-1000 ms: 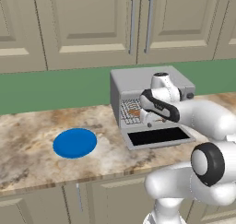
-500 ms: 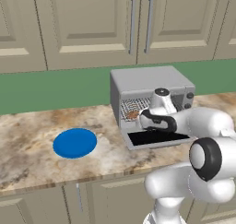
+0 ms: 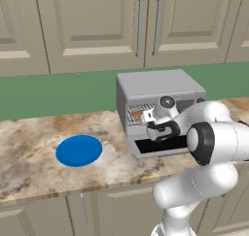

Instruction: Open the toaster oven door. Place the baguette on the top rack in the toaster oven and place the steak on the bottom rack.

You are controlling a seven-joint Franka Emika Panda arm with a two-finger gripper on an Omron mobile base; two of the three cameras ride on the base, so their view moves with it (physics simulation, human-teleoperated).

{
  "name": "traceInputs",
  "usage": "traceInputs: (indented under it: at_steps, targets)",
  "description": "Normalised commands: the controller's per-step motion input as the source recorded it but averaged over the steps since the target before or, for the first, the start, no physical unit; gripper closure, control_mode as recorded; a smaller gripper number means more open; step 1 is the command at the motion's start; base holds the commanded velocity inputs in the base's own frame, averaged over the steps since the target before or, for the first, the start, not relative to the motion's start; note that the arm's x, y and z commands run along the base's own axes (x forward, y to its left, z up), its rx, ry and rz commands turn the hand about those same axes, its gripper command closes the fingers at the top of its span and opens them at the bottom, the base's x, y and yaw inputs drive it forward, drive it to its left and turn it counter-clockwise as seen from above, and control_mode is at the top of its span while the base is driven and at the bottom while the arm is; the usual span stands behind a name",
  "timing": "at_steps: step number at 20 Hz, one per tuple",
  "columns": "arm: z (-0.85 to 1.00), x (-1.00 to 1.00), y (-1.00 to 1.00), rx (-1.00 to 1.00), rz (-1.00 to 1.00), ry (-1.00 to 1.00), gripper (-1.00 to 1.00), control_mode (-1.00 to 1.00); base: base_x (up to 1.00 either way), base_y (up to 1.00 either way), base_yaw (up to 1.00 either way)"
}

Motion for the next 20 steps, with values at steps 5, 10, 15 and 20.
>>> traceInputs:
  at_steps: [5,10,15,20]
  targets:
    - [0.28,0.57,0.00,0.00,-0.10,-0.14,-1.00,-1.00,0.00,0.00,0.00]
    - [0.12,-0.15,-0.10,0.05,-0.02,-0.06,-1.00,-1.00,0.00,0.00,0.00]
    - [0.33,-0.70,-0.43,0.14,0.09,0.00,-1.00,-1.00,0.00,0.00,0.00]
    - [0.54,-0.04,-0.56,0.05,0.23,-0.04,-1.00,-1.00,0.00,0.00,0.00]
